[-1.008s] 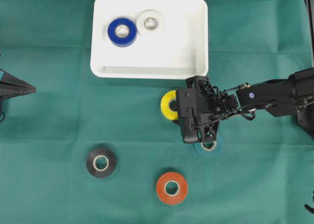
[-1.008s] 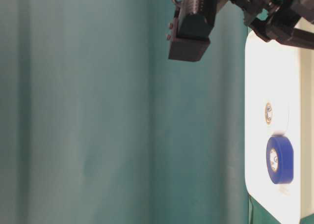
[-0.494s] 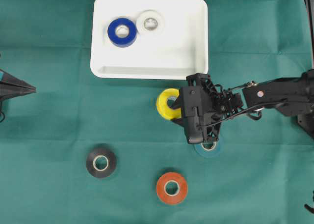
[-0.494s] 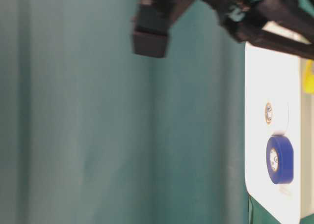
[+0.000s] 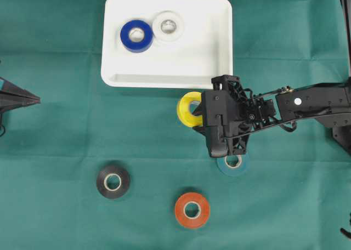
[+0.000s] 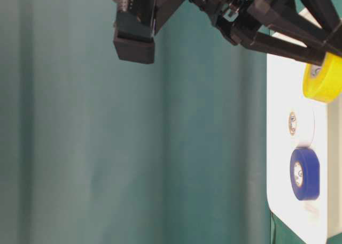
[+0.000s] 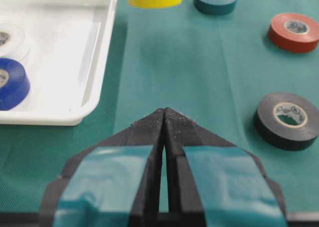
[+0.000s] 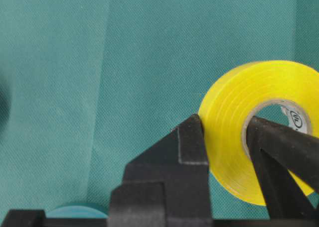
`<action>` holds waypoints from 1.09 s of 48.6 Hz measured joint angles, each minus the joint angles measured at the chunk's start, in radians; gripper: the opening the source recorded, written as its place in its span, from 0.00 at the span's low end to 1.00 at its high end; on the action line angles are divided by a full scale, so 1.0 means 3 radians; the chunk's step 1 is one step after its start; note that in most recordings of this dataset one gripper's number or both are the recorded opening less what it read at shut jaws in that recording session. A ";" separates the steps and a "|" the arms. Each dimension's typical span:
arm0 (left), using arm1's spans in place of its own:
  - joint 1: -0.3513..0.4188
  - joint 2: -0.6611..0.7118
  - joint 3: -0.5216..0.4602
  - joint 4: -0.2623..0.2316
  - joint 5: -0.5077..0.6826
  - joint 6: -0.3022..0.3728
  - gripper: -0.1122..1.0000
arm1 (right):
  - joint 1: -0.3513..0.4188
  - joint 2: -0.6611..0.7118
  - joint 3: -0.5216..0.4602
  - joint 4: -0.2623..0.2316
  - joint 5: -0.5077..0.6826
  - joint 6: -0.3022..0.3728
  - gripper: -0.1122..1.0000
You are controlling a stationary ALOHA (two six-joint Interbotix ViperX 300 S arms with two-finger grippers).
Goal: Put the tape into the white case with the right arm.
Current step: 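Lift the yellow roll and carry it into the tray's right side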
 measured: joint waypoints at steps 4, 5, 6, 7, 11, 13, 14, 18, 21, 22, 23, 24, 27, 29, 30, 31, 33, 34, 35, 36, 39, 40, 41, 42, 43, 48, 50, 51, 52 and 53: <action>0.0000 0.0005 0.0000 0.0000 0.0000 0.0000 0.11 | -0.0031 0.0000 -0.0010 0.0000 0.0000 0.0000 0.12; -0.0005 0.0000 0.0000 0.0000 0.0000 0.0000 0.10 | -0.0051 0.0000 -0.0010 0.0000 0.0000 0.0000 0.12; -0.0005 0.0005 0.0000 0.0000 0.0000 0.0000 0.11 | -0.0077 0.0000 -0.0015 0.0000 0.0000 0.0000 0.12; -0.0005 0.0000 0.0000 0.0000 0.0000 0.0000 0.11 | -0.0092 0.0000 -0.0020 0.0000 0.0000 0.0000 0.12; -0.0005 0.0000 0.0000 0.0000 0.0000 0.0000 0.10 | -0.0184 0.0000 -0.0031 0.0000 0.0000 0.0000 0.12; -0.0005 0.0000 0.0000 0.0000 0.0000 0.0000 0.10 | -0.0230 0.0000 -0.0031 0.0000 0.0000 0.0000 0.12; -0.0005 0.0005 0.0000 0.0000 0.0000 0.0000 0.10 | -0.0261 0.0000 -0.0031 0.0005 0.0005 -0.0005 0.12; -0.0005 0.0005 0.0000 0.0000 0.0000 0.0000 0.11 | -0.0373 0.0000 -0.0031 0.0000 0.0000 -0.0010 0.12; 0.0000 0.0000 0.0000 0.0000 0.0000 0.0000 0.10 | -0.0476 0.0000 -0.0031 0.0000 0.0005 -0.0010 0.12; 0.0000 0.0005 0.0000 0.0000 0.0000 0.0000 0.11 | -0.0506 0.0000 -0.0036 0.0005 0.0000 -0.0010 0.12; -0.0005 0.0005 0.0000 0.0000 0.0000 0.0000 0.10 | -0.0542 0.0000 -0.0036 0.0000 0.0000 -0.0010 0.12; -0.0005 0.0000 0.0000 0.0000 0.0000 0.0000 0.10 | -0.0578 0.0000 -0.0036 0.0000 0.0000 -0.0010 0.12; -0.0005 0.0005 0.0000 0.0000 0.0000 0.0000 0.10 | -0.0690 0.0000 -0.0031 0.0000 0.0000 -0.0010 0.12; -0.0005 0.0000 0.0000 0.0000 0.0000 0.0000 0.10 | -0.0757 0.0000 -0.0036 0.0000 0.0000 -0.0010 0.12; -0.0005 0.0000 0.0000 0.0000 0.0000 0.0000 0.10 | -0.0793 0.0000 -0.0036 0.0000 0.0000 -0.0010 0.12; -0.0005 0.0005 0.0000 0.0000 0.0000 0.0000 0.10 | -0.0818 0.0000 -0.0036 0.0000 0.0000 -0.0015 0.12; -0.0005 0.0005 0.0000 0.0000 0.0000 0.0000 0.10 | -0.0890 0.0000 -0.0036 0.0000 0.0000 -0.0020 0.12; -0.0005 0.0005 0.0000 -0.0005 0.0000 0.0000 0.11 | -0.0926 0.0000 -0.0036 0.0000 0.0005 -0.0026 0.12; -0.0005 0.0005 0.0000 0.0000 0.0000 0.0000 0.11 | -0.0956 0.0000 -0.0036 0.0000 0.0000 -0.0026 0.12; -0.0005 0.0000 0.0000 0.0000 0.0000 0.0000 0.10 | -0.0992 0.0000 -0.0036 0.0000 0.0000 -0.0026 0.12; -0.0005 0.0005 0.0000 0.0000 0.0000 0.0000 0.10 | -0.1084 0.0000 -0.0036 0.0000 -0.0005 -0.0031 0.12; -0.0005 0.0000 0.0000 0.0000 0.0000 0.0000 0.11 | -0.1115 0.0000 -0.0036 0.0000 -0.0015 -0.0031 0.12; -0.0005 0.0000 0.0000 0.0000 0.0000 0.0000 0.10 | -0.1150 0.0000 -0.0036 0.0000 -0.0020 -0.0031 0.12; 0.0000 0.0000 0.0000 0.0000 0.0000 0.0000 0.10 | -0.1181 0.0000 -0.0036 0.0000 -0.0026 -0.0031 0.12; -0.0005 0.0000 0.0000 0.0000 0.0000 0.0000 0.10 | -0.1212 0.0000 -0.0036 0.0000 -0.0031 -0.0031 0.12; -0.0005 0.0000 0.0000 0.0000 -0.0005 0.0000 0.10 | -0.1370 0.0000 -0.0036 0.0000 -0.0092 -0.0031 0.12; -0.0005 0.0000 0.0000 0.0000 0.0000 0.0000 0.10 | -0.1421 0.0000 -0.0036 0.0000 -0.0112 -0.0026 0.12; -0.0005 0.0000 0.0000 0.0000 0.0000 0.0000 0.11 | -0.1442 0.0000 -0.0036 0.0000 -0.0123 -0.0031 0.12; -0.0005 0.0005 0.0000 0.0000 0.0000 0.0000 0.10 | -0.1468 0.0000 -0.0036 0.0000 -0.0133 -0.0031 0.12; -0.0005 0.0005 0.0000 0.0000 0.0000 0.0000 0.10 | -0.1488 0.0000 -0.0036 0.0000 -0.0143 -0.0031 0.12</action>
